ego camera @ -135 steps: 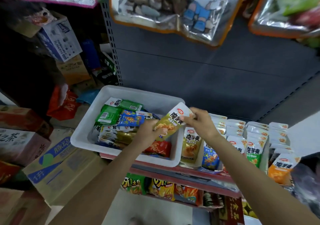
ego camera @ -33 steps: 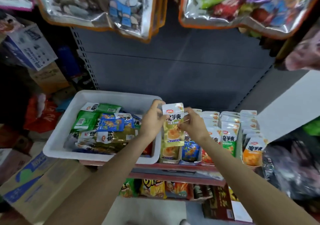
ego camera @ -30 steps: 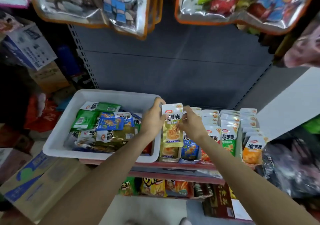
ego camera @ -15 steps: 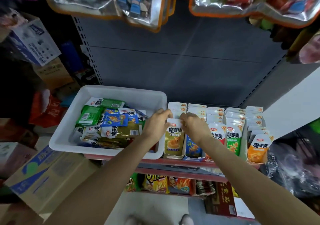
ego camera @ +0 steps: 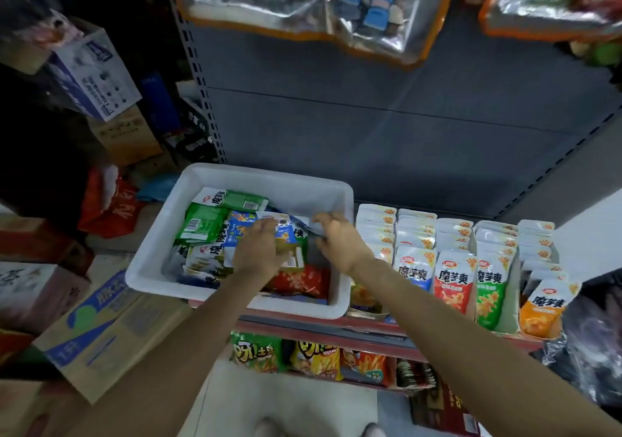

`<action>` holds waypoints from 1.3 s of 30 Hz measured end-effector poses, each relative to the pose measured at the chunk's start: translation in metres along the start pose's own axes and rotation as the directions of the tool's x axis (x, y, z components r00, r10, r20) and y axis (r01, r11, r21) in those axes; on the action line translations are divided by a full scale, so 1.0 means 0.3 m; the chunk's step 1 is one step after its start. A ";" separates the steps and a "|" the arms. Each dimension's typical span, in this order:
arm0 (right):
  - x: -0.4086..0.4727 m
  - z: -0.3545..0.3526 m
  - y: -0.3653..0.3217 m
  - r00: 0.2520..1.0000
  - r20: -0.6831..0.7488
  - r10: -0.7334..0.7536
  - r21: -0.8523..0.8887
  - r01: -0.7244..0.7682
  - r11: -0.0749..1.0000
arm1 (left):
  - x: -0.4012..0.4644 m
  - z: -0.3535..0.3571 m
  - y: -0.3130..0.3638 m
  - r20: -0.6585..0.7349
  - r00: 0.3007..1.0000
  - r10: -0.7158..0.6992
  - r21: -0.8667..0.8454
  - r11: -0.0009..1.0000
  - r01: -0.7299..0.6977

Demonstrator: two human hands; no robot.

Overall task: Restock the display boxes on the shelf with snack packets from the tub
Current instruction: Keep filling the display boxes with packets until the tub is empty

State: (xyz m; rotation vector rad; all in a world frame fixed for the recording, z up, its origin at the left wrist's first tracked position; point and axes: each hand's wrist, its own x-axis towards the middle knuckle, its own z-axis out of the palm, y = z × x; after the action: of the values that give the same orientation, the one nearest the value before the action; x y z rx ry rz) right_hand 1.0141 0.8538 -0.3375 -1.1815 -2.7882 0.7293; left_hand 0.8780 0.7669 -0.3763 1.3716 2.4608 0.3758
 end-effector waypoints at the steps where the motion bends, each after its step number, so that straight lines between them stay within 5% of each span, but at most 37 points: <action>1: 0.034 0.022 -0.017 1.000 0.021 0.011 -0.007 -0.011 1.000 | -0.001 0.000 -0.034 0.051 0.998 -0.030 0.030 0.999 0.029; 6: 0.146 0.125 -0.042 0.953 0.284 0.106 -0.289 -0.021 0.957 | -0.004 0.008 -0.134 0.220 0.975 -0.040 0.097 0.995 0.019; 10: 0.150 0.144 -0.057 0.970 0.170 0.171 -0.297 -0.116 0.948 | -0.004 0.000 -0.135 0.215 0.976 -0.038 0.104 0.994 0.016; 13: 0.123 0.097 -0.069 0.996 -0.016 0.088 -0.283 -0.089 0.955 | -0.005 -0.004 -0.135 0.198 0.979 -0.049 0.037 0.998 0.043; 18: 0.060 -0.004 -0.028 0.968 -0.240 0.072 0.222 -0.017 0.975 | -0.003 -0.022 -0.090 0.008 1.000 0.021 -0.363 0.932 -0.017; 23: 0.015 -0.084 0.045 0.955 -0.199 0.219 0.642 -0.042 0.766 | -0.014 -0.064 0.018 -0.060 0.969 0.238 -0.252 0.936 -0.246; 26: -0.024 -0.128 0.096 0.968 -0.204 0.146 0.586 0.001 0.810 | -0.012 -0.060 0.065 -0.118 0.934 0.338 -0.150 0.923 -0.353; 30: -0.116 -0.195 0.152 0.975 -0.209 0.069 0.522 0.052 0.851 | -0.029 -0.059 0.170 -0.140 0.939 0.314 -0.284 0.896 -0.342; 35: -0.207 -0.255 0.256 0.907 -0.306 0.289 0.759 0.049 0.650 | -0.038 -0.040 0.321 -0.084 0.931 0.356 -0.468 0.811 -0.352; 39: -0.278 -0.302 0.366 0.915 -0.283 0.287 0.714 0.001 0.701 | -0.071 0.007 0.444 0.024 0.921 0.388 -0.561 0.768 -0.309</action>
State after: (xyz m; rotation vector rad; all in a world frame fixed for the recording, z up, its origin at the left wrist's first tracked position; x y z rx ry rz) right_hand 1.1654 0.8999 -0.2912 -1.1973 -1.8154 1.2674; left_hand 0.9929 0.8167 -0.3267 1.5127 1.7590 0.9552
